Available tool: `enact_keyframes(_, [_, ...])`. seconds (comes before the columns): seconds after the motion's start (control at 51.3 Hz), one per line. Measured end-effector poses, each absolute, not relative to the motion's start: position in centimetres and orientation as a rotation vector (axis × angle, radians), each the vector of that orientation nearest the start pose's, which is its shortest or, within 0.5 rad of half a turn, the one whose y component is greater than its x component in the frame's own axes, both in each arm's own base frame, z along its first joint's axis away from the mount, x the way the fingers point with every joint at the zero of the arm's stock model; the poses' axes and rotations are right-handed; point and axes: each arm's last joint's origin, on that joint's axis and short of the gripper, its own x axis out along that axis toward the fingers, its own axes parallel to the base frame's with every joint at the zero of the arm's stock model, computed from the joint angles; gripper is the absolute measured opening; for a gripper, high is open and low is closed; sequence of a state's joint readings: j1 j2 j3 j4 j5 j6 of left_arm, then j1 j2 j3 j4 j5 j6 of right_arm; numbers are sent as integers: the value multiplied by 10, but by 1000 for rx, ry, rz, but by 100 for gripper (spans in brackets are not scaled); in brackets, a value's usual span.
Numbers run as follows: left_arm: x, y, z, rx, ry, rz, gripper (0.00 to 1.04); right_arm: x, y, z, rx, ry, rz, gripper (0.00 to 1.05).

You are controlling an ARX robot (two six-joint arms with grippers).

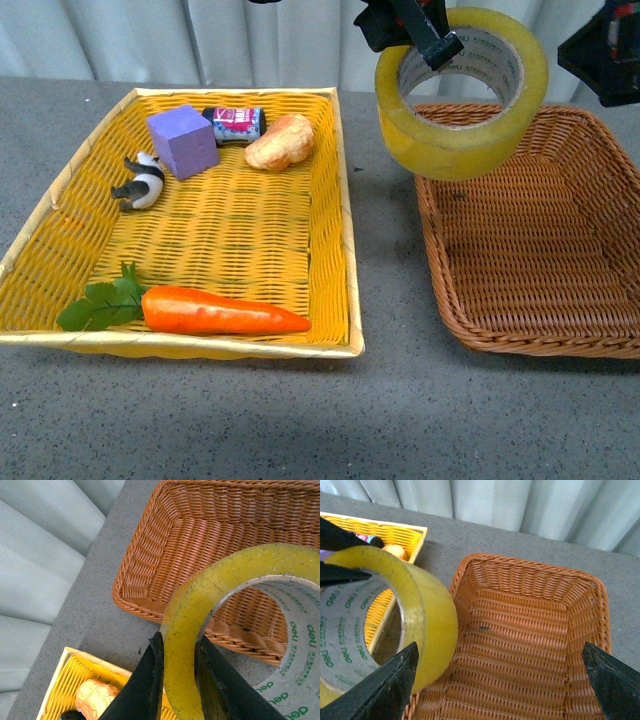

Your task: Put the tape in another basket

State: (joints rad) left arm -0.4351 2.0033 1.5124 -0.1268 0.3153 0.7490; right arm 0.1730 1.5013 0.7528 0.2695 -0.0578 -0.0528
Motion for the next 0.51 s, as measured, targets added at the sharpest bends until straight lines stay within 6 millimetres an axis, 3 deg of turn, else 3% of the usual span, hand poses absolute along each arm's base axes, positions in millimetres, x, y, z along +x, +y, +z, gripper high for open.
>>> enact_keyframes(0.195, [407, -199, 225, 729, 329, -928, 15, 317, 66, 197, -59, 518, 277, 96])
enact_keyframes(0.506, [407, -199, 225, 729, 329, -929, 15, 321, 72, 188, -54, 560, 287, 96])
